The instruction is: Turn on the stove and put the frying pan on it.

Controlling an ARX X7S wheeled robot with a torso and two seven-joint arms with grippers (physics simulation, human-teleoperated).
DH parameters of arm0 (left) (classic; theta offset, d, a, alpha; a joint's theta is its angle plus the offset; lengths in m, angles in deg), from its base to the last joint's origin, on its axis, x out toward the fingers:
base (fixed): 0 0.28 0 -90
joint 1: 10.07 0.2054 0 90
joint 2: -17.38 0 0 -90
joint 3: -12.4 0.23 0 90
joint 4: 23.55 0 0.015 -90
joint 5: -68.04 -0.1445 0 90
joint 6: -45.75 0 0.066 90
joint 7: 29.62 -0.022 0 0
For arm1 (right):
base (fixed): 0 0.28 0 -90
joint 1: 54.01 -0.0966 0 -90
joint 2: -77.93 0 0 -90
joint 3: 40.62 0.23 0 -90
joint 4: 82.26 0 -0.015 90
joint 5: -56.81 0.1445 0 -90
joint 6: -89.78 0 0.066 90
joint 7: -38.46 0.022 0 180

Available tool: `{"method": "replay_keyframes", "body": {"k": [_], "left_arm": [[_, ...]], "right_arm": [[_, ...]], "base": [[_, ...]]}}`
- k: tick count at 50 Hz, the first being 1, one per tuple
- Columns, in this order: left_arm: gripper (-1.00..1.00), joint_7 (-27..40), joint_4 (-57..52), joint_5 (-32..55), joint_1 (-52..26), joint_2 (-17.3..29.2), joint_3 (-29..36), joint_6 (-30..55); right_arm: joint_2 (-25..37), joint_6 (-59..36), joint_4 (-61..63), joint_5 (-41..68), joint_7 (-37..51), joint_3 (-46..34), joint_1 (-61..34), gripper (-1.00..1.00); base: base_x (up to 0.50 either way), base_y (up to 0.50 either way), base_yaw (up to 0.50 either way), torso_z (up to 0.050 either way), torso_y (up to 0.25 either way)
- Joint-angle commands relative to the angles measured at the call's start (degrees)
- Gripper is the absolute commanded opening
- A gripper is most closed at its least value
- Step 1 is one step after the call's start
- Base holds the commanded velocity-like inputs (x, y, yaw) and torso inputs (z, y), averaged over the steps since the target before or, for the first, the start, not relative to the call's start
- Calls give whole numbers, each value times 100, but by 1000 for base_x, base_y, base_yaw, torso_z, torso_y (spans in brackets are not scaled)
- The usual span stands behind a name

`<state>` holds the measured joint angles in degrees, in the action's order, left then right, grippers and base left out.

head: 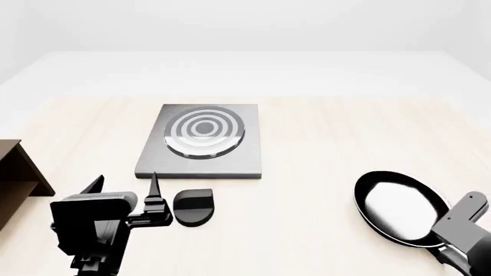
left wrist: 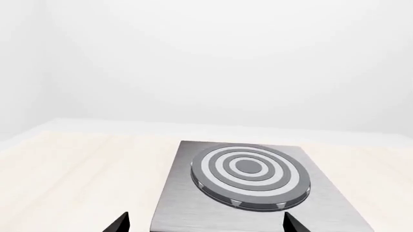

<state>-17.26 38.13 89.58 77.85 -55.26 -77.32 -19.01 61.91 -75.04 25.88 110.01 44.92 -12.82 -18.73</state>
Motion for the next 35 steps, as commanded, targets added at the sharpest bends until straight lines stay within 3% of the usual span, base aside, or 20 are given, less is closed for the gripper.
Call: {"method": "replay_keyframes", "body": {"k": [1,35], "left_arm": [[100,25,-2,14,6,21,17,-10],[100,111,7,23,-14,82,104,-30]], "right_arm": [[-100,283,-170,-11,22,-53,185,100],[-78,629,-663,-124,30,-180,490,100]], "base": [[0,0,0,0,0],[0,0,0,0,0]]}}
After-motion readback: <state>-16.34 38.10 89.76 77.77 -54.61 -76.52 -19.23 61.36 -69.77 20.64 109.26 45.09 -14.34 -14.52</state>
